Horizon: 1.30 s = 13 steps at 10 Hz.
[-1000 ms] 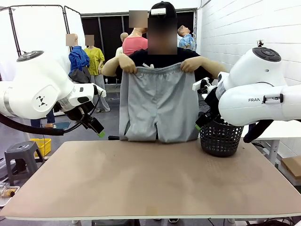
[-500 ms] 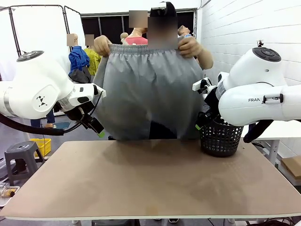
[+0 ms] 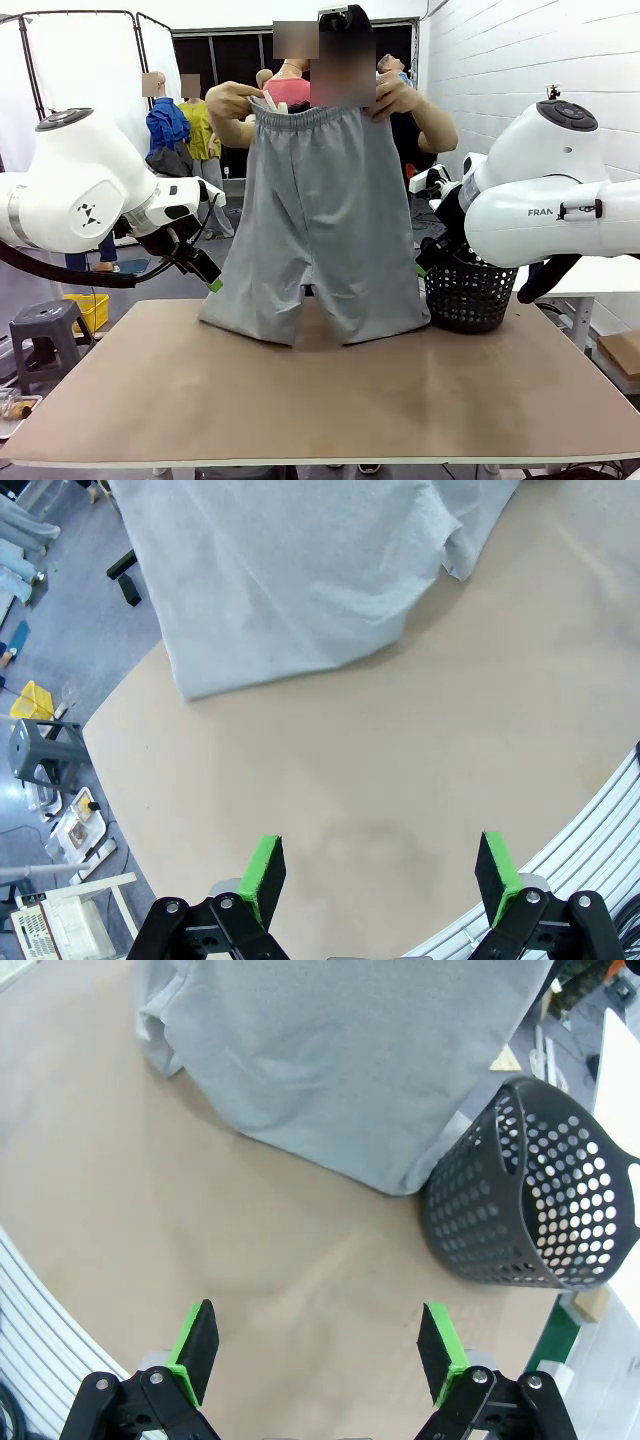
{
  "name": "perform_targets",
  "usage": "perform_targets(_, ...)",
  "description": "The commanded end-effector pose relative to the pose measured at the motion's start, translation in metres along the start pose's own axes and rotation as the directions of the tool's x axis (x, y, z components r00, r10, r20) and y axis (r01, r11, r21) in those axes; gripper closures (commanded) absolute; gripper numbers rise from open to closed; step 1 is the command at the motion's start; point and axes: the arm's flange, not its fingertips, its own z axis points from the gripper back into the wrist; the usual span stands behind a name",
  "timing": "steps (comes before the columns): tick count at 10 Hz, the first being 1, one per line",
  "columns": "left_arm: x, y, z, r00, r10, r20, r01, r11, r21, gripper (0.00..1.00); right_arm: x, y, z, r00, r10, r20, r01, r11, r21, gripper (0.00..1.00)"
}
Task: Fold the training pants.
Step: Grab both ends of the Training pants handed by a person.
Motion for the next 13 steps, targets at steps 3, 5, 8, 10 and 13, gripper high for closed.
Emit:
perform_targets(3,0.0,0.0003,-0.0002,1.0,-0.001,0.0,0.001,1.0,-0.003,0.0,-0.0002,0.0001,-0.0007,1.0,0.0,0.0,0.0,1.0,0.0,0.0)
perform_targets(5,0.0,0.0003,-0.0002,1.0,-0.001,0.0,0.001,1.0,-0.003,0.0,-0.0002,0.0001,-0.0007,1.0,0.0,0.0,0.0,1.0,0.0,0.0)
perform_targets(8,0.0,0.0003,-0.0002,1.0,-0.001,0.0,0.001,1.0,-0.003,0.0,-0.0002,0.0001,-0.0007,1.0,0.0,0.0,0.0,1.0,0.0,0.0)
perform_targets(10,0.0,0.0003,-0.0002,1.0,-0.001,0.0,0.001,1.0,-0.003,0.0,-0.0002,0.0001,-0.0007,1.0,0.0,0.0,0.0,1.0,0.0,0.0)
perform_targets(13,0.0,0.0003,-0.0002,1.0,-0.001,0.0,0.001,1.0,-0.003,0.0,-0.0002,0.0001,-0.0007,1.0,0.0,0.0,0.0,1.0,0.0,0.0)
